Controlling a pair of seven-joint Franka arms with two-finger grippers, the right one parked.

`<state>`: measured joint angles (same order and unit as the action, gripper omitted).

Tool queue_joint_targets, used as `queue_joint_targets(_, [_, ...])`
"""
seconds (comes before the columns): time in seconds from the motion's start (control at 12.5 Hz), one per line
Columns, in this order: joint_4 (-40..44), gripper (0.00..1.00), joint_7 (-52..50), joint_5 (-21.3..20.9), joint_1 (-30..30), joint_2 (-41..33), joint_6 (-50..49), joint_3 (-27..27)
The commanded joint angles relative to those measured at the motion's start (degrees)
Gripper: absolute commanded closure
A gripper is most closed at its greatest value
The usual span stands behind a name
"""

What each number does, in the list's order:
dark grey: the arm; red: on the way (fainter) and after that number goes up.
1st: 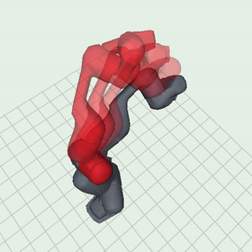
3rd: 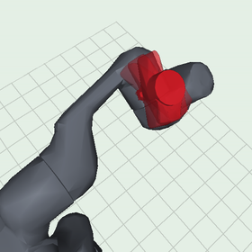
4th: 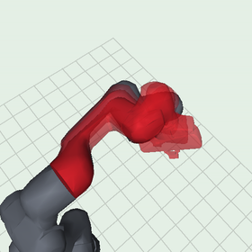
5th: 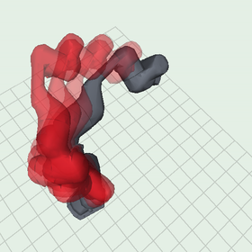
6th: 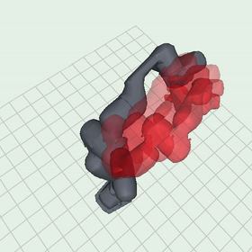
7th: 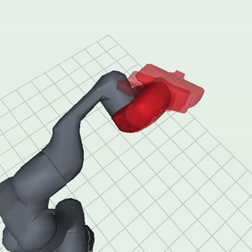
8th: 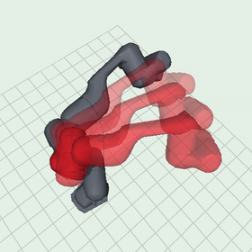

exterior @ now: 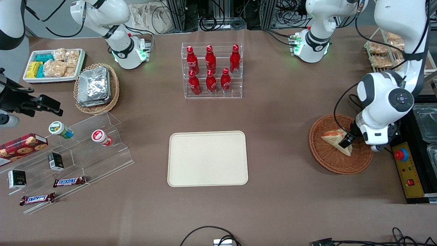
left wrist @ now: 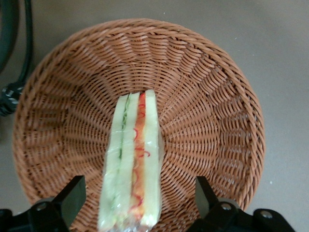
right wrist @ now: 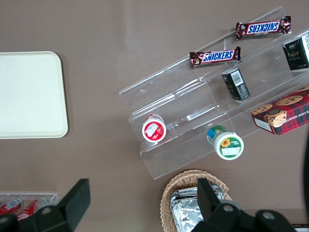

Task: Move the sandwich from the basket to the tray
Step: 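Lower the open left gripper around the wrapped sandwich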

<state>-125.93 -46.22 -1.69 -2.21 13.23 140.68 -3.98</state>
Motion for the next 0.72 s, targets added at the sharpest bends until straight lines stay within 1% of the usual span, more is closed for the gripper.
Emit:
queue_joint_targets(0.0, [-1.16, 0.0, -2.56, 0.19, -0.51, 1.35, 3.28, 0.29])
queue_joint_targets(0.4, [-3.35, 0.0, -3.27, 0.1, -0.51, 3.46, 8.37, 0.29])
queue_joint_targets(0.56, [-3.53, 0.0, -3.18, -0.16, -0.51, 3.99, 9.0, 0.29])
queue_joint_targets(0.64, [-3.8, 0.08, -3.09, -0.33, -0.51, 4.08, 9.35, 0.29])
